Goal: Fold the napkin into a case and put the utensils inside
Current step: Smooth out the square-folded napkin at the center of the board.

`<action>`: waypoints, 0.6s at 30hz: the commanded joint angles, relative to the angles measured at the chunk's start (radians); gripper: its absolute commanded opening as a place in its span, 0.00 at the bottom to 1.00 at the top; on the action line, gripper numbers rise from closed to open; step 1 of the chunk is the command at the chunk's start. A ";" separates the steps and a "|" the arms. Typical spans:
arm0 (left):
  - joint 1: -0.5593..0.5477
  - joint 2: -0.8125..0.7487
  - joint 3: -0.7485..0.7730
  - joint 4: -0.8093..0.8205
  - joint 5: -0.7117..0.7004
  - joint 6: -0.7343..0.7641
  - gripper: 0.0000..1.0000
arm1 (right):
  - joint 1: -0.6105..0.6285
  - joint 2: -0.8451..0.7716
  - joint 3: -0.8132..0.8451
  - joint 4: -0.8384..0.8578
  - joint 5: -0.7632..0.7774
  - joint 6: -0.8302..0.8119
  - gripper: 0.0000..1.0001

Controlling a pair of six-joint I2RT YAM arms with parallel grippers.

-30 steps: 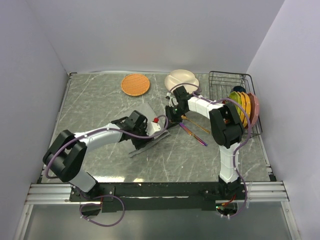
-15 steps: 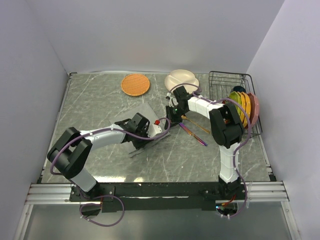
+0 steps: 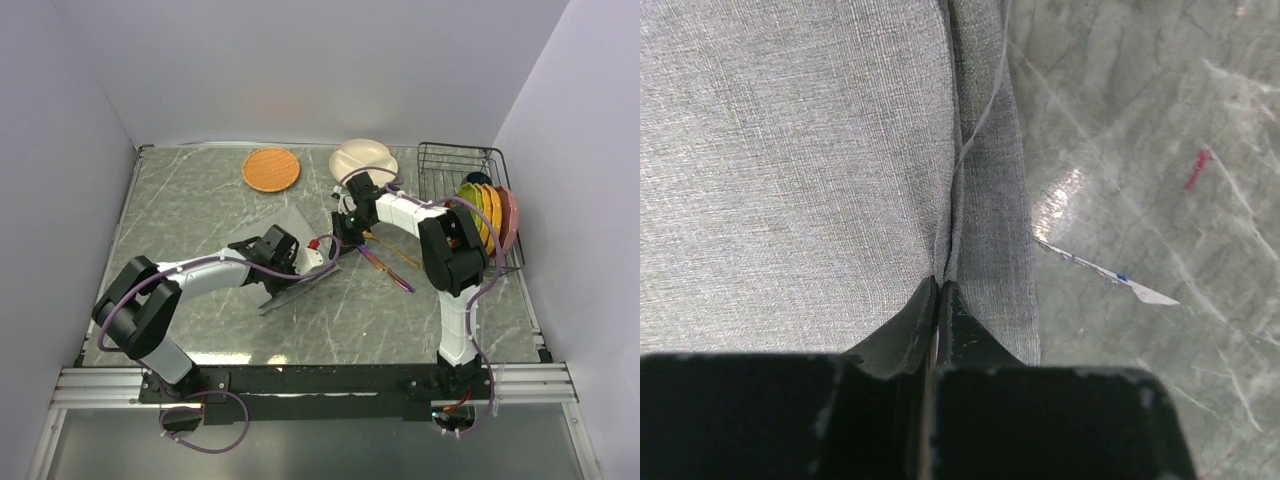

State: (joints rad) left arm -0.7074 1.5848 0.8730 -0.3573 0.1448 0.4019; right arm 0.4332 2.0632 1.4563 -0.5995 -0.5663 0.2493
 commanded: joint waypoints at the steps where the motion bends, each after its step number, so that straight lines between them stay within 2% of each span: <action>1: -0.004 -0.058 0.040 -0.042 0.045 -0.005 0.01 | -0.002 -0.055 0.022 -0.013 0.000 0.002 0.00; 18: -0.009 -0.077 0.061 -0.095 0.113 -0.018 0.01 | -0.013 -0.078 0.003 -0.052 0.028 -0.027 0.00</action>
State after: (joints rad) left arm -0.7078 1.5177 0.9009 -0.4324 0.2077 0.4000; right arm 0.4278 2.0274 1.4563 -0.6449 -0.5644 0.2398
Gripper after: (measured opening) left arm 0.023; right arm 0.007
